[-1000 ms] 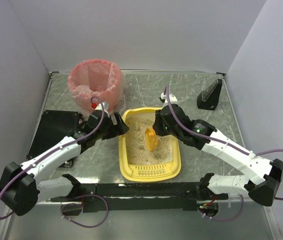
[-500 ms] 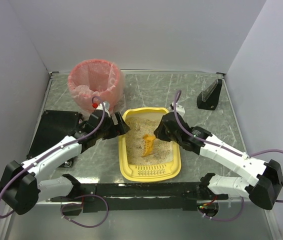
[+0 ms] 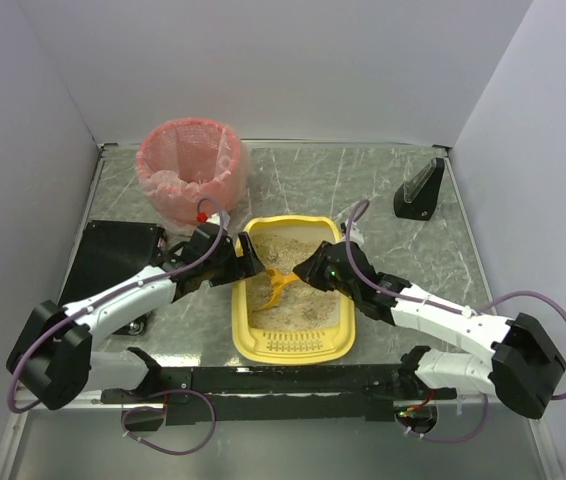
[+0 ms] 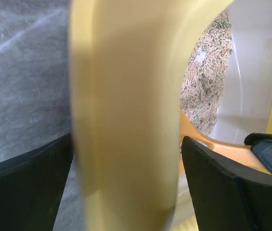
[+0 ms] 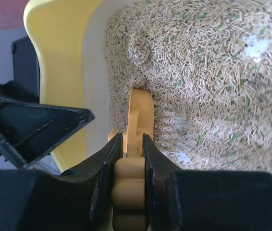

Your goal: Clean the litter box

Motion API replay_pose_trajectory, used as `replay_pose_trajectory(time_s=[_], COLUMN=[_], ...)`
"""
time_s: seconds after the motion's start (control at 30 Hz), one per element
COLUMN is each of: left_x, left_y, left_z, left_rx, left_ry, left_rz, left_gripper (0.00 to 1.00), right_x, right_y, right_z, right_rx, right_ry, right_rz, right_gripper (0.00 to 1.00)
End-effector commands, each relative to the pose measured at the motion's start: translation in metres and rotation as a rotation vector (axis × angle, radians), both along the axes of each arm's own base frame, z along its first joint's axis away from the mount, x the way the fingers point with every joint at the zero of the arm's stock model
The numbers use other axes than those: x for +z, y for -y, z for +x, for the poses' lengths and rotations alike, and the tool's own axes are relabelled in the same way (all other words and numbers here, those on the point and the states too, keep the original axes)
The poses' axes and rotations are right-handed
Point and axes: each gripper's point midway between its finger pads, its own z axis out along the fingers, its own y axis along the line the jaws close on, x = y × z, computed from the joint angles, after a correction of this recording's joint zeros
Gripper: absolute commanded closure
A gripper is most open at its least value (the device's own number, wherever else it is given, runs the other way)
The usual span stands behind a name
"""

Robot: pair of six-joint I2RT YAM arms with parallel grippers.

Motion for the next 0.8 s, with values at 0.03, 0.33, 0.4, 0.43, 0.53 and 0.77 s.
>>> replay_pose_trajectory(time_s=[0.03,0.33,0.4,0.43,0.53,0.77], left_x=[0.003,-0.003,-0.005,-0.002,0.008,0.022], left_y=[0.014,0.004,-0.002,-0.004,0.001,0.005], left_z=[0.007,0.008,0.008,0.009,0.007,0.009], left_rx=[-0.012,0.033,0.053,0.060,0.040,0.065], left_ry=[0.006,-0.010,-0.010,-0.003,0.016,0.034], left_rz=[0.014,0.073,0.097,0.096,0.055,0.000], left_gripper=[0.06,0.07,0.04,0.04,0.01,0.01], right_x=[-0.019,0.003,0.006,0.009,0.017,0.033], right_y=[-0.027,-0.004,0.002,0.002,0.000,0.010], right_z=[-0.009,-0.003,-0.001,-0.002,-0.004,-0.005], right_rx=[0.129,0.039,0.040,0.048,0.069,0.023], right_ry=[0.009,0.122,0.134,0.142,0.156,0.197], right_rz=[0.075,0.193,0.209,0.220,0.294,0.371], right_gripper=[1.00,1.00,1.00,1.00,1.00,1.00])
